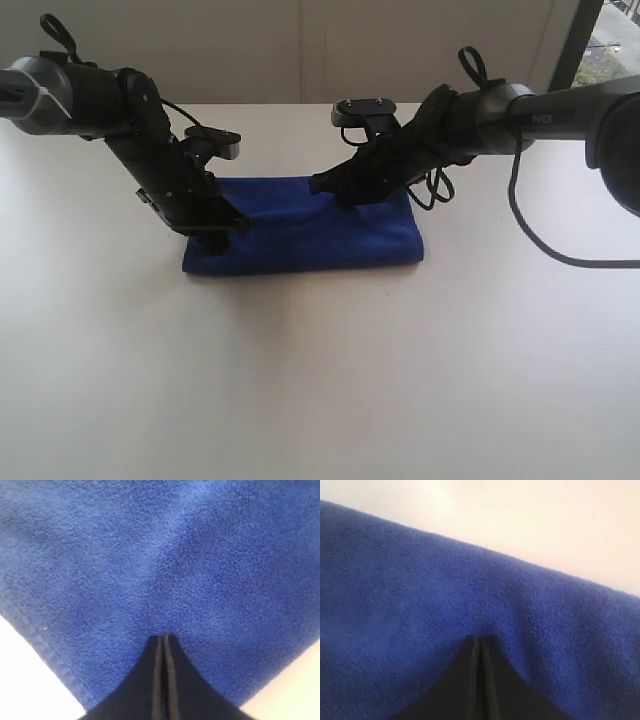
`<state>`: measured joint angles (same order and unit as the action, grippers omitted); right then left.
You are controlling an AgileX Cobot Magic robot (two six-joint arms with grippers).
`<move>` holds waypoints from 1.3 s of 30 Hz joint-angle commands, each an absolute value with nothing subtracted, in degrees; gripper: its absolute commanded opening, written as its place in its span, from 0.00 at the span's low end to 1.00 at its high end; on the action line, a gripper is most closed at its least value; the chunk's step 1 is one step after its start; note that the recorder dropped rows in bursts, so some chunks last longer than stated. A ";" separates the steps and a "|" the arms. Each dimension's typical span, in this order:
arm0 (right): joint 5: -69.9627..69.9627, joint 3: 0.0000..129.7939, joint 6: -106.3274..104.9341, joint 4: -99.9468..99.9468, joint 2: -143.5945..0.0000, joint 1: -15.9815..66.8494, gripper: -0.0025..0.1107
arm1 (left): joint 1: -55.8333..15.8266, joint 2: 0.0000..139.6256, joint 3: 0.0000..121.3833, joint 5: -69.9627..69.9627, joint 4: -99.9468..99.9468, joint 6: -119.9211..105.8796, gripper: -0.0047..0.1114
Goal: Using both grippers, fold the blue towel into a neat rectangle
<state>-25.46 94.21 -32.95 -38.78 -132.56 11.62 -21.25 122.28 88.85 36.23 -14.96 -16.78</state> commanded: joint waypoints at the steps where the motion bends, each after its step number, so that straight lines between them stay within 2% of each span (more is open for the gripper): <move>1: -24.47 94.25 -32.70 -40.49 -130.55 11.34 0.02 | -21.27 124.24 88.19 39.19 -12.42 -16.26 0.04; 14: -26.36 93.22 -31.51 -40.40 -126.20 11.17 0.02 | -21.27 121.63 92.00 39.21 -11.67 -16.40 0.04; 26: -35.34 93.22 -21.48 -28.41 -125.70 7.37 0.02 | -21.27 120.32 92.00 37.04 -4.87 -16.40 0.04; 33: -37.06 93.22 -2.08 -8.46 -125.70 6.75 0.02 | -17.88 120.55 92.00 35.33 -4.31 -9.56 0.04; 39: -41.84 93.22 -0.67 -6.99 -126.53 6.67 0.02 | -14.92 120.80 92.00 34.41 -4.44 -3.89 0.04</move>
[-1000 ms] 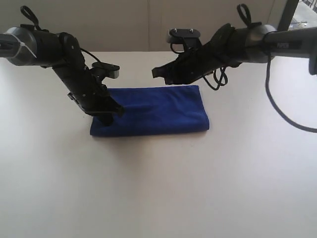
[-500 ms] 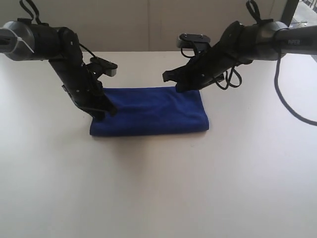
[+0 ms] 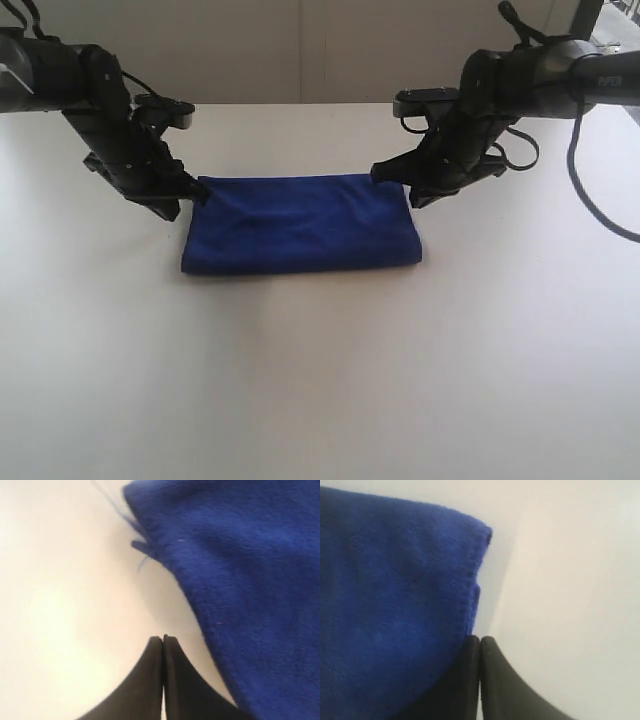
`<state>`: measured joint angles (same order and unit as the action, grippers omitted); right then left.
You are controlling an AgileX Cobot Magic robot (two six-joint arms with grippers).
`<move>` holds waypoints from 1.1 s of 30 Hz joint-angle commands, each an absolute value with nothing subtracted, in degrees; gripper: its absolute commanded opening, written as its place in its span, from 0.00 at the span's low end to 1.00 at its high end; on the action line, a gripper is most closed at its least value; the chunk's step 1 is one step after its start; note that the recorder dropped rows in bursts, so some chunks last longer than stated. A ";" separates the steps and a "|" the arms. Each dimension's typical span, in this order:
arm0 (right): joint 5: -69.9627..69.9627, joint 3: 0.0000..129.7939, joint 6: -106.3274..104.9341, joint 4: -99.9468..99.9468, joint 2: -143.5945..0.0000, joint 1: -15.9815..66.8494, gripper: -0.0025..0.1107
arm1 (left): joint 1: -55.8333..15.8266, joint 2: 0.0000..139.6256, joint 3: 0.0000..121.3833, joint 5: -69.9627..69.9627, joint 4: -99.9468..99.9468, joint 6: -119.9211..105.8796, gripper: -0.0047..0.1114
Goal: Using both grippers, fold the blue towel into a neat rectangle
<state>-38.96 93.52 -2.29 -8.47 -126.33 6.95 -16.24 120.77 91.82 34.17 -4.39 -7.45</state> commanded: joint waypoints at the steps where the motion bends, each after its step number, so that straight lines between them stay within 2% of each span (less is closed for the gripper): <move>1: -42.41 93.22 -0.67 -6.77 -126.88 6.67 0.02 | -14.68 120.94 92.00 34.77 -4.45 -3.63 0.04; 13: -55.43 93.22 -1.33 -9.24 -127.34 6.90 0.02 | -14.69 123.48 92.00 35.80 -8.50 -3.83 0.04; 33: -61.75 93.22 -9.25 -15.44 -127.34 6.90 0.02 | -14.69 123.48 92.00 35.59 -8.50 -4.01 0.04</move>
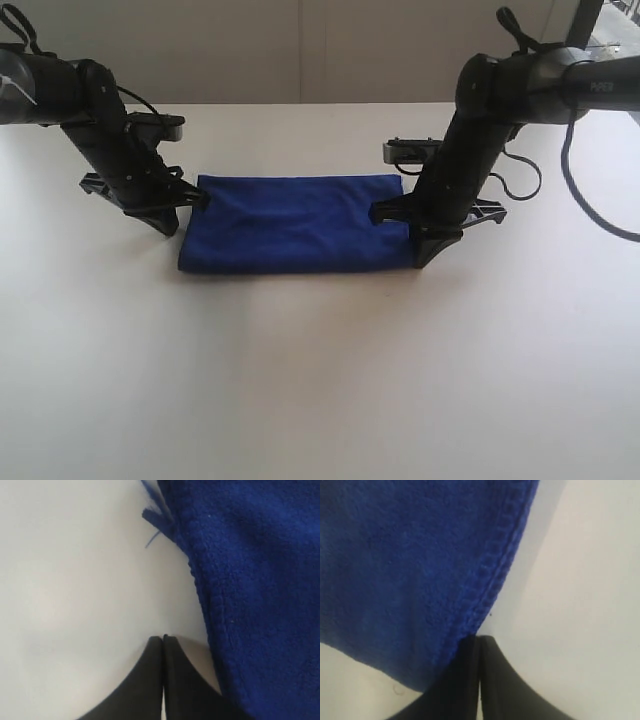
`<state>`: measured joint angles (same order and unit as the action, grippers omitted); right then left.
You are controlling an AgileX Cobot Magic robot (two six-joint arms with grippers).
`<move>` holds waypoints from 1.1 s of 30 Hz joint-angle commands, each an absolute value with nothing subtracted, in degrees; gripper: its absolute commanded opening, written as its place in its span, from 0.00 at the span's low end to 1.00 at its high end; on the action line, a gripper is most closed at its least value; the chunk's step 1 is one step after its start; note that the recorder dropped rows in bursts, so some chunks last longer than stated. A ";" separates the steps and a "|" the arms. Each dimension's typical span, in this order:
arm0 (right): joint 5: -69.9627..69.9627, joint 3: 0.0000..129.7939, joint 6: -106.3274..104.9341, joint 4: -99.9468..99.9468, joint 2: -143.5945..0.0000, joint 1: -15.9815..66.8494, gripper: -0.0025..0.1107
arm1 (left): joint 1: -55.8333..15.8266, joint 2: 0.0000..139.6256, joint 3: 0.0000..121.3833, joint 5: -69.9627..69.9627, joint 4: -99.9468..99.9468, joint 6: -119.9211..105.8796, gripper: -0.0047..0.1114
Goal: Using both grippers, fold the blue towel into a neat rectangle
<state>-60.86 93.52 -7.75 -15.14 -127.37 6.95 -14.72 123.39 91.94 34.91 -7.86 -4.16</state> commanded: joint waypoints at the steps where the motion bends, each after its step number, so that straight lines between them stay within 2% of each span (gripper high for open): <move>1: -61.75 93.22 -9.25 -15.44 -127.34 6.90 0.02 | -14.69 123.48 92.00 35.59 -8.50 -4.01 0.04; 13: -58.49 93.22 -6.76 -11.03 -127.34 6.49 0.02 | -14.10 123.23 92.00 32.12 -8.50 -4.54 0.04; 25: -57.62 93.22 -5.45 -10.56 -122.65 1.12 0.02 | -6.43 117.32 92.00 45.56 -8.46 -4.66 0.04; 33: -55.88 89.99 -5.45 -10.58 -113.60 0.49 0.02 | -5.83 109.34 87.01 46.88 -9.37 -4.66 0.04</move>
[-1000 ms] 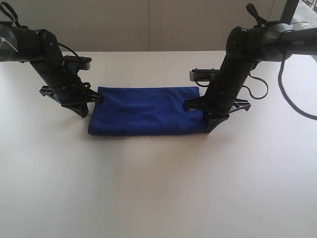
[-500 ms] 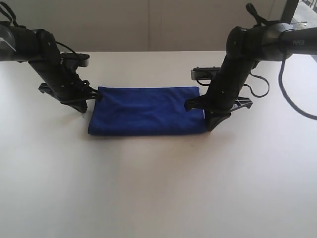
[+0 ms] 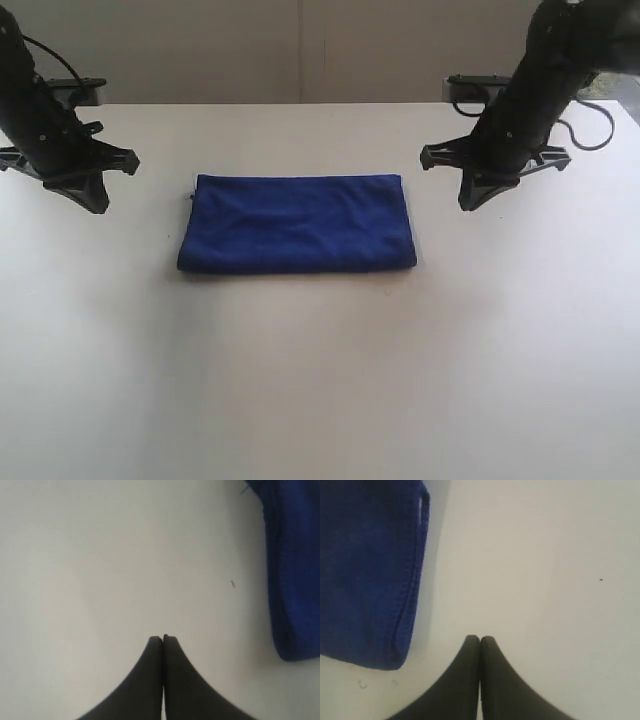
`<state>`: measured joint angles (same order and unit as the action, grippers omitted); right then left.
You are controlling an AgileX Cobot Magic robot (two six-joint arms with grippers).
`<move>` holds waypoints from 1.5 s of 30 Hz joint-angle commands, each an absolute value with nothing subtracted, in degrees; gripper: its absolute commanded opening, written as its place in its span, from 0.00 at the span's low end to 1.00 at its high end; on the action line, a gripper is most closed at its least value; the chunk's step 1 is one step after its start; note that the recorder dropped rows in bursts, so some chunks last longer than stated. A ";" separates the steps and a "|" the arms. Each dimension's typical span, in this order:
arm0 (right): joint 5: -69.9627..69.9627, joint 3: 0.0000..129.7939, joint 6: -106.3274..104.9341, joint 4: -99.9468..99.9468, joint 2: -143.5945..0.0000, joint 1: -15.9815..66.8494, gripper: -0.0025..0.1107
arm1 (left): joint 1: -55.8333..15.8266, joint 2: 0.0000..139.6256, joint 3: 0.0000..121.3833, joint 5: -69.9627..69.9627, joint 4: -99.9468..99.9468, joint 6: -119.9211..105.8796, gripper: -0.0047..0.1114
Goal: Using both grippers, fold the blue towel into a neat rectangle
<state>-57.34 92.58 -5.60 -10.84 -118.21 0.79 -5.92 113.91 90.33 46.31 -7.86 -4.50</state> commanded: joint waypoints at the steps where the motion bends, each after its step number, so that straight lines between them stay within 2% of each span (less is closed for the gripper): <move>1: -55.24 88.74 -5.45 -10.58 -112.10 0.49 0.02 | -5.83 108.25 85.97 46.40 -9.76 -4.66 0.04; 12: -41.94 66.66 -6.19 -10.25 -91.42 0.49 0.02 | -5.83 92.36 68.72 39.58 -10.20 -4.92 0.04; 21: -39.75 51.04 -7.58 -10.44 -72.40 0.49 0.02 | -5.97 77.36 54.11 36.00 -13.76 -7.14 0.04; 27: -37.97 43.50 -7.58 -10.41 -59.31 0.49 0.02 | -5.97 65.24 42.94 27.24 -19.12 -11.53 0.04; 31: -29.66 39.34 -7.75 -10.41 -53.09 0.49 0.02 | -5.97 59.38 36.22 17.19 -19.49 -11.53 0.04; 35: -11.28 34.48 -7.75 -9.58 -51.61 0.49 0.02 | -5.97 58.16 32.26 3.28 -19.37 -11.53 0.04; 38: 1.09 31.47 -7.75 -9.61 -52.67 0.49 0.02 | -5.97 58.16 31.77 -1.23 -19.37 -11.53 0.04; 40: 4.11 30.74 -7.75 -9.61 -53.49 0.49 0.02 | -5.97 58.16 31.77 -2.64 -19.26 -11.64 0.04; 45: 1.68 30.77 -7.75 -9.61 -54.06 0.49 0.02 | -5.97 58.12 31.77 -2.70 -19.26 -11.81 0.04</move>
<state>1.38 31.24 -7.04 -9.97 -53.93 0.69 -5.92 58.67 32.20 -2.37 -18.44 -11.51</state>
